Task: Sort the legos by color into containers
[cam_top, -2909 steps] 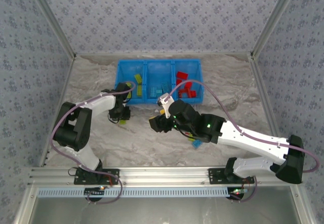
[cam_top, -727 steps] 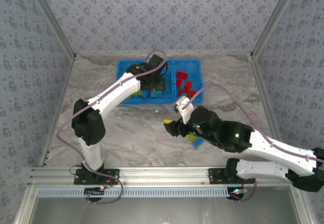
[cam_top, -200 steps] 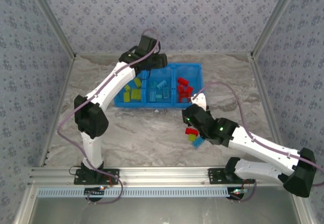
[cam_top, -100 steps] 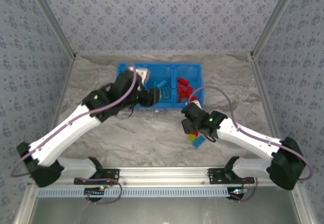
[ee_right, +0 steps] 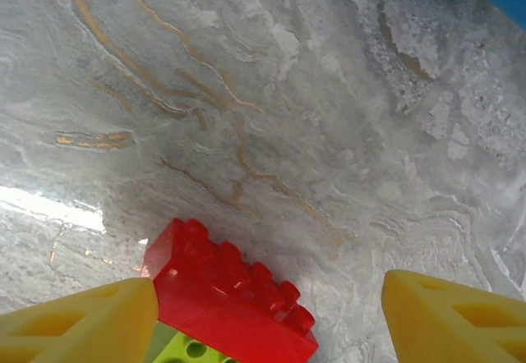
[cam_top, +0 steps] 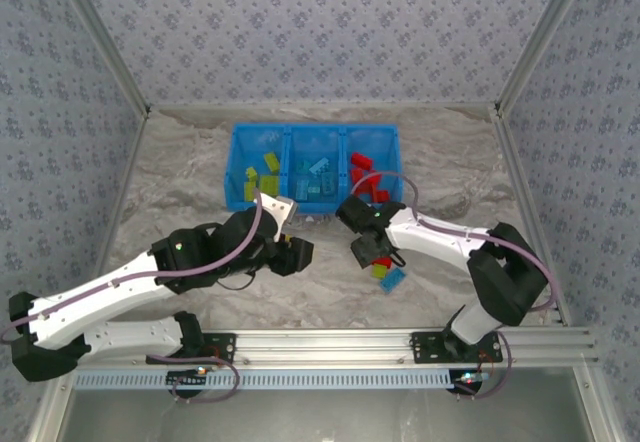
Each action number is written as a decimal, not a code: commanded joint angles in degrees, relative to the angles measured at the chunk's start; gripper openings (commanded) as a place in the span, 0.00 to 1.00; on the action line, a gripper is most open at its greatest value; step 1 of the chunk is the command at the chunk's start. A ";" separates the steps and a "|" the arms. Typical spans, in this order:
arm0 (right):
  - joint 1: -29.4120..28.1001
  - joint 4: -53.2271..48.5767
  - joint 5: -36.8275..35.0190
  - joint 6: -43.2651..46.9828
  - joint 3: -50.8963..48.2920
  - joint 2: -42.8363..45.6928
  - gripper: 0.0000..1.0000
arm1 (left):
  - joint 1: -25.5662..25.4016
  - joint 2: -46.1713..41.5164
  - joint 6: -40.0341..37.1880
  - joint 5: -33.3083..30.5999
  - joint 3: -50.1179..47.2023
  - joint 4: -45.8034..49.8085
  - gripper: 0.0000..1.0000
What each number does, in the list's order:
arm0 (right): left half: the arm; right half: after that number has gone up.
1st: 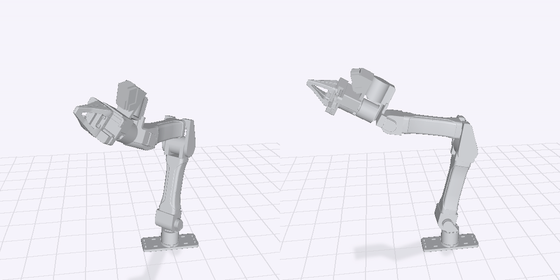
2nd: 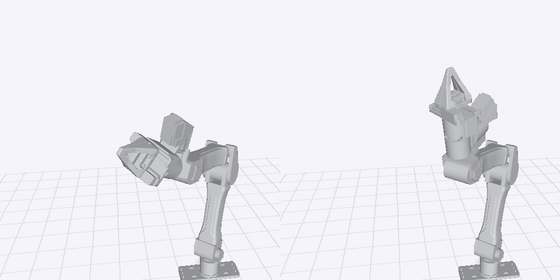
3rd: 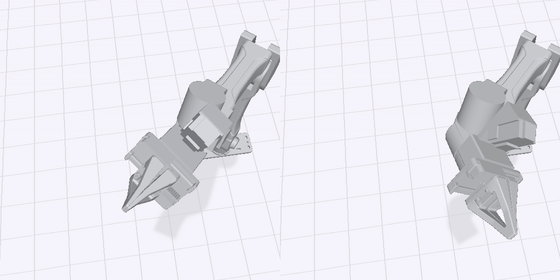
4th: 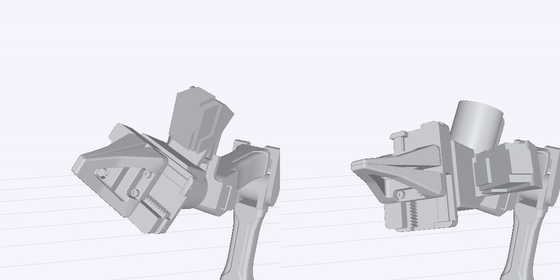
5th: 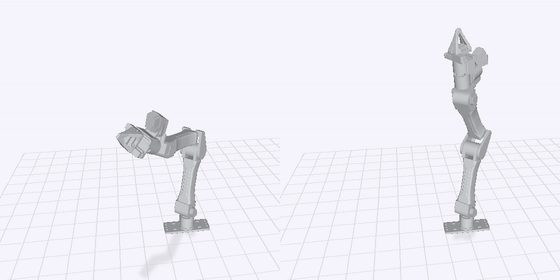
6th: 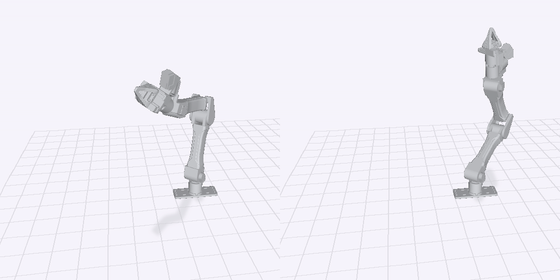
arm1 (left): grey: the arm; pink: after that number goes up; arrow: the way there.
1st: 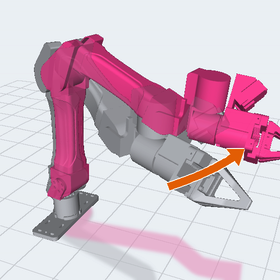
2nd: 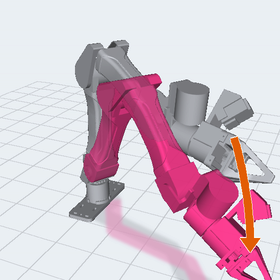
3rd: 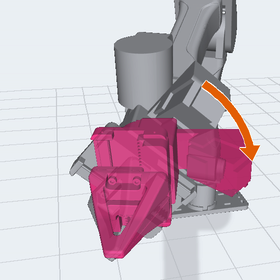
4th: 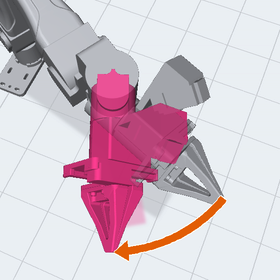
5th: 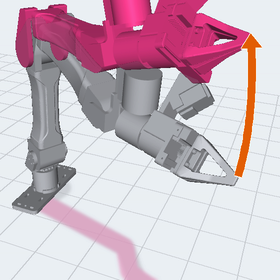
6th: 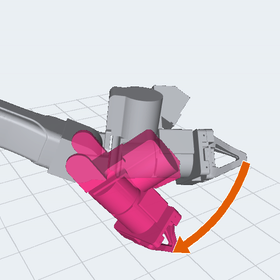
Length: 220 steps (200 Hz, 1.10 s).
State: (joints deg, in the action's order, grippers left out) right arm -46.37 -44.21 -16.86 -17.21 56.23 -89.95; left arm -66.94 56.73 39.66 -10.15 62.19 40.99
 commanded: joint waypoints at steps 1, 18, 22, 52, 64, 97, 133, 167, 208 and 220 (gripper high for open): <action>-0.80 -2.55 0.89 0.32 1.08 -1.70 0.73 | -0.59 0.46 0.67 -1.24 2.05 -1.26 0.57; -0.96 -2.29 1.29 0.07 0.60 -1.57 0.72 | -0.74 1.14 0.31 -0.82 2.31 -1.70 0.57; -0.94 -2.21 1.45 0.06 0.38 -1.48 0.72 | -0.66 1.26 0.36 -0.71 2.32 -1.79 0.58; -1.59 -1.64 1.45 -0.16 -0.21 -0.07 0.72 | -0.80 2.05 0.55 -0.57 2.20 -1.79 0.58; -1.64 -1.43 1.39 -0.45 -0.49 0.97 0.72 | -0.81 2.15 0.63 -0.71 2.20 -3.02 0.58; -1.15 -0.46 1.46 -1.90 -1.36 3.67 0.75 | -0.78 2.81 0.95 -0.59 1.97 -3.96 0.58; -1.26 0.18 3.83 -1.94 -1.90 5.84 0.80 | -1.15 3.61 0.97 -0.23 2.10 -4.48 0.58; -0.46 0.57 4.18 -1.91 -2.96 3.08 0.80 | -2.27 3.57 0.81 0.23 1.36 -5.64 0.58; -0.12 0.08 3.42 -0.48 -1.15 -2.34 0.77 | -5.41 2.99 1.93 0.90 -0.41 -7.56 0.56; -0.19 0.05 2.77 -0.50 -0.78 -3.28 0.74 | -6.90 2.71 2.43 0.77 -1.06 -8.10 0.55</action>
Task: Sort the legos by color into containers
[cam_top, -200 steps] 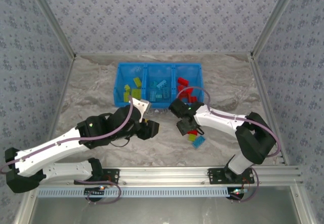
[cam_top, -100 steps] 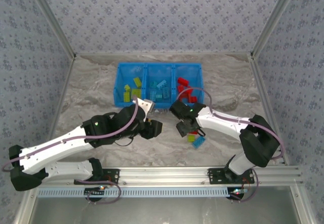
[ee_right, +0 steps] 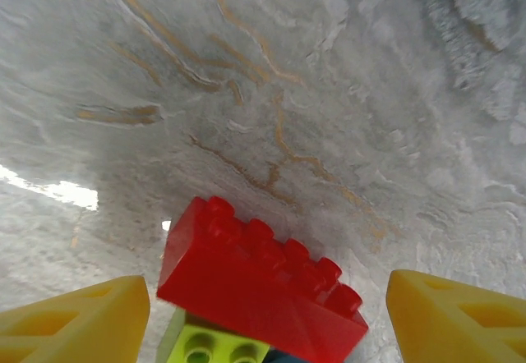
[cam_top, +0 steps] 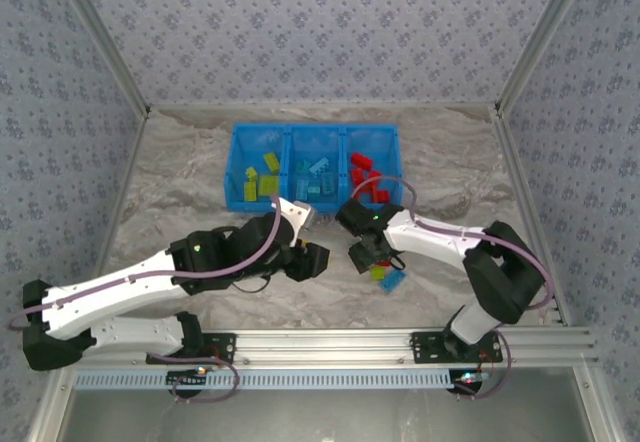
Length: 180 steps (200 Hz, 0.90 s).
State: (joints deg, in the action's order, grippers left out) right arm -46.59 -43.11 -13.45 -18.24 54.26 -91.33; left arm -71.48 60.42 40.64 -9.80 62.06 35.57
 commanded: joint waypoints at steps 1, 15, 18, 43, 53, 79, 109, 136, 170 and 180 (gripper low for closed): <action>0.02 -1.03 -0.67 0.55 1.19 -1.96 0.73 | -2.53 -1.00 1.45 0.41 -1.00 -2.74 0.55; 0.12 -1.02 -1.24 0.50 1.11 -2.36 0.69 | -4.57 -1.40 2.15 -0.24 -2.02 -3.18 0.55; 0.10 -0.97 -1.35 0.56 1.18 -2.44 0.68 | -5.03 -1.51 2.37 -0.36 -2.20 -3.33 0.55; 0.36 -0.64 -1.36 0.64 0.92 -2.72 0.61 | -8.68 -2.48 4.05 -2.62 -4.89 -4.95 0.54; 0.46 -0.38 -1.40 0.77 1.04 -2.88 0.59 | -10.38 -2.67 4.59 -4.18 -5.90 -5.86 0.54; 1.05 0.09 -1.05 0.85 1.72 -3.84 0.56 | -14.70 -2.26 5.48 -8.93 -8.33 -8.53 0.54; 1.39 0.31 -1.14 1.01 2.95 -5.28 0.50 | -16.21 -1.01 6.64 -11.46 -9.49 -11.17 0.53; 1.57 1.05 -1.20 1.16 3.64 -5.57 0.46 | -16.41 0.43 6.87 -11.21 -9.34 -11.93 0.53; 1.55 1.42 -2.62 1.48 4.60 -5.83 0.38 | -16.41 1.43 6.85 -11.42 -8.89 -11.93 0.53; 1.59 1.45 -3.18 1.45 4.71 -5.20 0.34 | -16.41 1.45 6.82 -11.47 -8.92 -12.12 0.53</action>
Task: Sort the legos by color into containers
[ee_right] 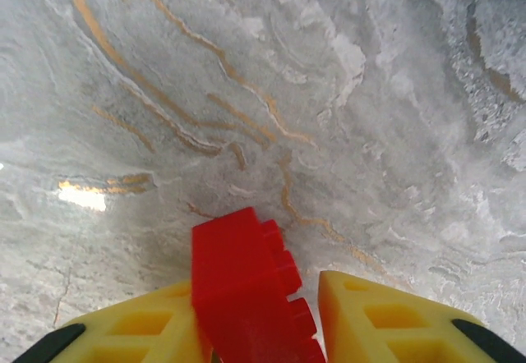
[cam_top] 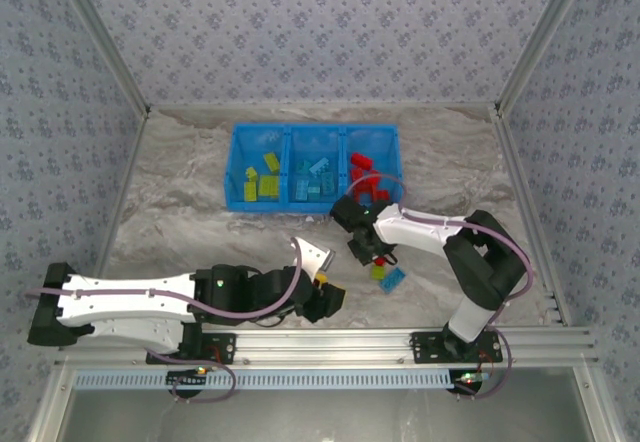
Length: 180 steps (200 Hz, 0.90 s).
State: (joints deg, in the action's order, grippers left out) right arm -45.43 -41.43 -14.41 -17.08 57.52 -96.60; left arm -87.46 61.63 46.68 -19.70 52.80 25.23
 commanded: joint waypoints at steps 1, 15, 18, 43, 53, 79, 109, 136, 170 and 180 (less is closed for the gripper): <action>0.43 -0.23 -2.25 0.34 1.46 0.17 0.33 | -0.43 0.29 0.83 -1.61 0.32 -1.78 0.53; 0.43 -0.22 -2.96 0.31 1.44 1.43 0.30 | -0.43 0.42 0.81 -1.79 0.46 -1.92 0.53; 0.43 -0.23 -3.12 0.25 1.39 1.68 0.29 | -0.43 0.42 0.83 -1.87 0.47 -1.94 0.53; 0.43 -1.02 -4.92 -0.05 1.42 4.65 0.25 | -0.45 0.68 0.71 -2.23 0.63 -2.21 0.53; 0.51 -1.59 -5.82 -0.23 1.68 6.07 0.24 | -0.43 0.85 0.60 -2.40 0.88 -2.21 0.52; 1.06 -4.11 -7.88 -0.95 3.94 9.98 0.22 | -0.43 1.82 0.21 -3.98 2.06 -1.32 0.53; 4.77 -5.13 -8.43 -0.70 10.02 10.71 0.23 | -0.43 4.42 -0.51 -8.45 5.25 0.42 0.52; 9.58 -3.07 -9.25 -0.33 18.25 5.27 0.23 | 0.58 7.22 -2.96 -15.09 10.48 2.34 0.53; 12.97 -0.53 -13.42 0.77 29.10 -6.04 0.22 | 8.61 10.06 -5.85 -7.67 12.76 -0.67 0.53; 13.67 0.14 -14.88 1.48 32.37 -9.57 0.21 | 11.00 10.21 -5.97 -4.68 12.40 -2.31 0.54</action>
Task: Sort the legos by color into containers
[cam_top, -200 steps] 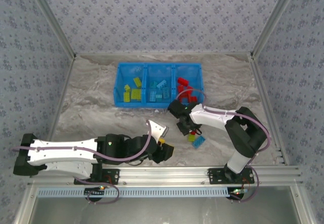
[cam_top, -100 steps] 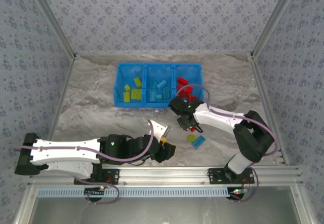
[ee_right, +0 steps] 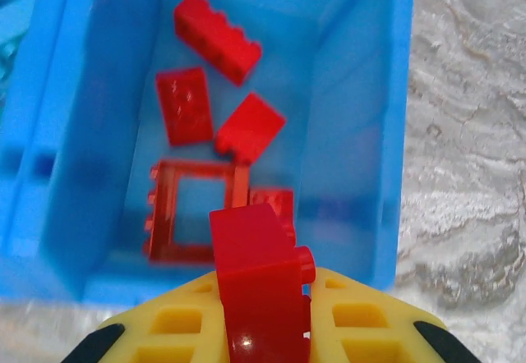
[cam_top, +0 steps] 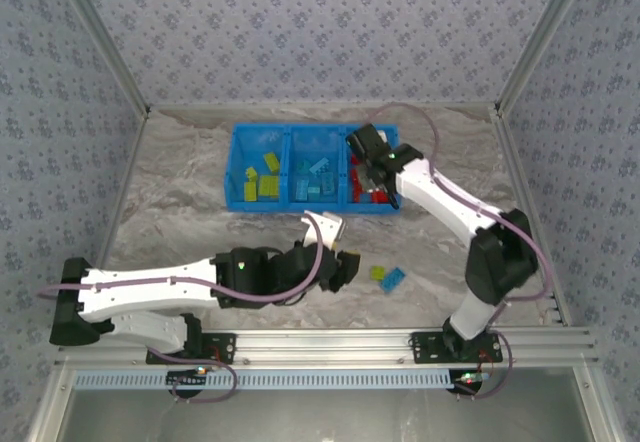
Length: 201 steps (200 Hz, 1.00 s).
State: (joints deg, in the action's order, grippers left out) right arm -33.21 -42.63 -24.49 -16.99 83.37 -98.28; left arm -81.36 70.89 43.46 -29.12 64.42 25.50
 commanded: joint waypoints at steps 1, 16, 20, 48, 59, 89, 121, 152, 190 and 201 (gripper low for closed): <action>1.51 1.38 -4.92 1.46 6.70 -8.24 0.21 | 5.12 1.02 -2.76 4.93 0.78 -2.65 0.54; 2.62 1.46 -7.33 1.85 11.26 -13.18 0.21 | 7.22 1.23 -3.44 6.95 1.03 -3.87 0.54; 2.90 1.46 -7.83 1.88 12.54 -14.35 0.21 | 7.50 1.22 -3.78 7.24 1.13 -4.17 0.53; 4.56 2.54 -10.83 2.62 17.59 -20.72 0.20 | 8.24 2.22 -5.60 9.11 2.37 -5.95 0.53; 4.85 2.55 -11.88 3.09 19.33 -22.84 0.21 | 8.28 2.51 -6.01 9.67 2.29 -7.21 0.53; 5.52 2.56 -12.10 3.58 22.10 -26.75 0.21 | 8.26 2.32 -6.97 9.25 1.49 -10.47 0.53; 6.65 1.16 -10.75 2.50 24.67 -30.45 0.22 | 8.25 2.41 -7.60 7.52 1.83 -10.74 0.53; 6.93 -0.09 -10.24 3.02 26.57 -31.97 0.27 | 8.26 3.43 -7.44 8.12 2.24 -11.07 0.53; 6.89 -0.78 -10.27 3.02 27.11 -30.74 0.45 | 8.28 4.00 -7.13 9.00 2.29 -10.78 0.53; 6.78 -0.85 -10.21 3.12 27.11 -29.76 0.45 | 8.31 3.99 -6.98 9.16 2.29 -10.65 0.53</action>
State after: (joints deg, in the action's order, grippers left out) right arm -26.59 -41.71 -34.26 -13.87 108.49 -129.45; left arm -73.34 74.70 36.88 -20.32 64.45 16.25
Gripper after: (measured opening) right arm 0.444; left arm 0.528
